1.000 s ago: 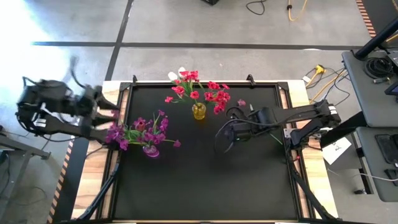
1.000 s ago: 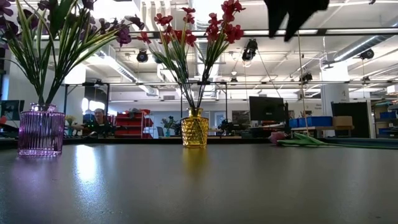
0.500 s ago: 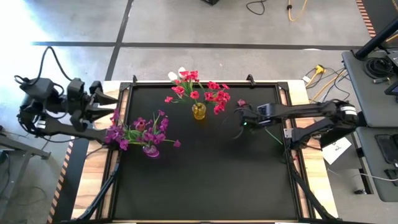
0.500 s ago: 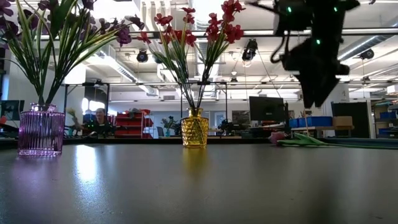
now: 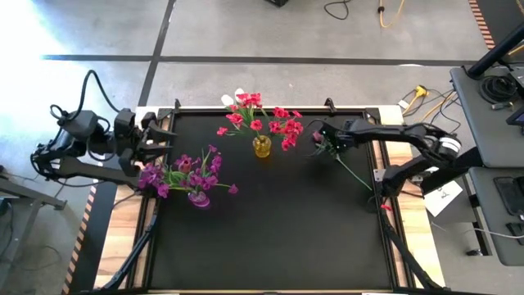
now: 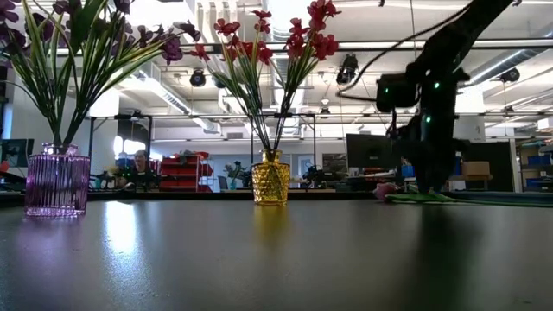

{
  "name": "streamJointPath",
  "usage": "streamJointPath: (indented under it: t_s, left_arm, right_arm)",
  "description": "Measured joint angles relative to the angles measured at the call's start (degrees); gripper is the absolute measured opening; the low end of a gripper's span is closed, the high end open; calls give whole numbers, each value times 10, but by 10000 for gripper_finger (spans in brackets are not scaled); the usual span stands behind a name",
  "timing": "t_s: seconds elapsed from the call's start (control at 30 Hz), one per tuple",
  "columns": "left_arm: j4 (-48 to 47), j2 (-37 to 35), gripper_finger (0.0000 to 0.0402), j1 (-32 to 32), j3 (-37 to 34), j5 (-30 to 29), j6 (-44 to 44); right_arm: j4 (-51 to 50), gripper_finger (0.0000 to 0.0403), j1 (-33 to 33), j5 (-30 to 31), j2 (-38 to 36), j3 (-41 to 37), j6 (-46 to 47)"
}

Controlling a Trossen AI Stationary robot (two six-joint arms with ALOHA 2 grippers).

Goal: Sort flowers into vase by color
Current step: Put the dark red flower into the purple vase

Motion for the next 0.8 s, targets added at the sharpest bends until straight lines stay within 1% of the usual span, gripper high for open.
streamJointPath:
  t_s: [0.07,0.17,0.23,0.33,0.37,0.5,0.57,0.67,0.73,0.8]
  left_arm:
    - [2,2,201,0,-1,0,-4]
    - [4,5,201,0,-1,0,-6]
    - [7,6,201,0,-2,-1,-8]
    - [7,6,201,0,-4,-1,-8]
    - [7,6,201,0,-4,-1,-8]
    - [6,6,201,0,-14,-1,-7]
    - [5,6,201,0,-17,-1,-5]
    - [5,6,201,0,-20,-1,3]
    - [5,6,201,0,-21,-1,15]
    - [5,7,201,0,-22,-1,23]
  right_arm:
    - [13,200,-10,-26,28,0,-9]
    - [20,160,-11,-34,61,3,-6]
    - [23,121,-9,-38,73,2,-2]
    - [27,47,-6,-42,76,2,21]
    - [27,28,-6,-43,73,2,30]
    - [23,13,16,-30,44,0,66]
    - [14,11,48,-28,18,-3,98]
    - [27,10,125,-33,-33,-1,163]
    - [43,10,193,-32,-60,-1,210]
    - [82,10,267,-31,-82,-2,264]
